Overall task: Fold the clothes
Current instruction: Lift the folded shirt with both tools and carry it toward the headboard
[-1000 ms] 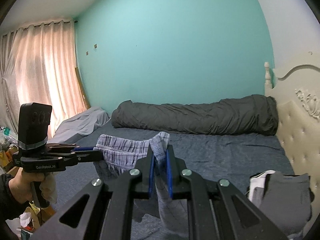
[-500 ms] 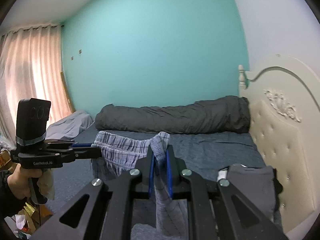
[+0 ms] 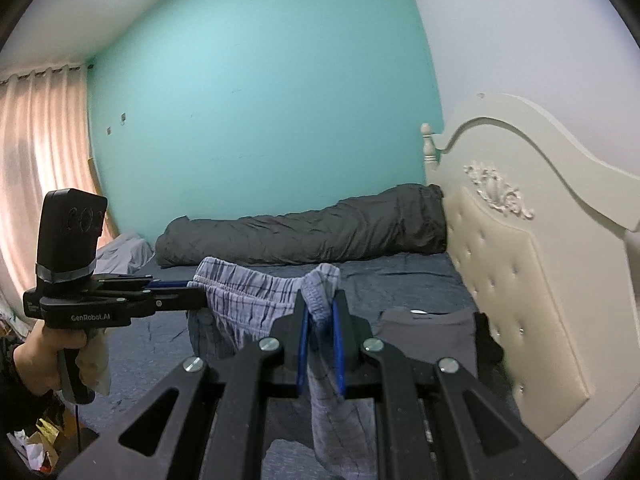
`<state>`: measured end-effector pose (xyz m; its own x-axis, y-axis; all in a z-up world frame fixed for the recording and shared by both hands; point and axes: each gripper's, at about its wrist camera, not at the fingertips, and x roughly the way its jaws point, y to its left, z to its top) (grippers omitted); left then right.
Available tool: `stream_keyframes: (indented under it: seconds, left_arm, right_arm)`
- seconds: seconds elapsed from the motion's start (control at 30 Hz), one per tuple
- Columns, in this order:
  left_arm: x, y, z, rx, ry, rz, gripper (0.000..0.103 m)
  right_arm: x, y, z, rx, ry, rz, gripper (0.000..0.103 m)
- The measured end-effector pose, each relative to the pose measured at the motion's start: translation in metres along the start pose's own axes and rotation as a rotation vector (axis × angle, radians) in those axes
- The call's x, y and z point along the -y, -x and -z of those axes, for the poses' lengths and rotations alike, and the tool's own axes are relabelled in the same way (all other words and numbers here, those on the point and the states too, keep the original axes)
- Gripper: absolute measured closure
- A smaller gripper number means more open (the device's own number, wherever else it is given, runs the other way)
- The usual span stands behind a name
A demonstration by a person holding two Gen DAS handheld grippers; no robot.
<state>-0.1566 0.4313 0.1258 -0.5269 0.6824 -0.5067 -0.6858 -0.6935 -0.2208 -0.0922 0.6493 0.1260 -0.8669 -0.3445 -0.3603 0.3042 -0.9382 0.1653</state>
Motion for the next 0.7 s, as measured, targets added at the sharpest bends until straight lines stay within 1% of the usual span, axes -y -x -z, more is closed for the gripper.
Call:
stream_keyframes:
  seconds: [0.13,0.23,0.37,0.57,0.7]
  left_arm:
    - [0.008,-0.023,-0.011,-0.014,-0.008,0.008,0.089]
    - [0.009,-0.046,-0.018,-0.038,0.003,0.018,0.089]
    - [0.01,-0.075,-0.027,-0.062,-0.008,0.015,0.089]
    - [0.0,-0.129,-0.042,-0.098,-0.012,-0.004,0.089]
    - [-0.02,-0.17,-0.058,-0.124,0.01,-0.012,0.089]
  right_arm:
    - [0.023,0.005,0.004,0.008,-0.02,0.02,0.093]
    - [0.042,0.003,0.006,0.006,-0.037,0.035,0.093]
    - [0.063,0.0,0.008,0.001,-0.047,0.051,0.093]
    - [0.1,-0.027,0.006,-0.034,-0.053,0.084,0.093]
    - [0.123,-0.055,-0.002,-0.067,-0.044,0.106,0.093]
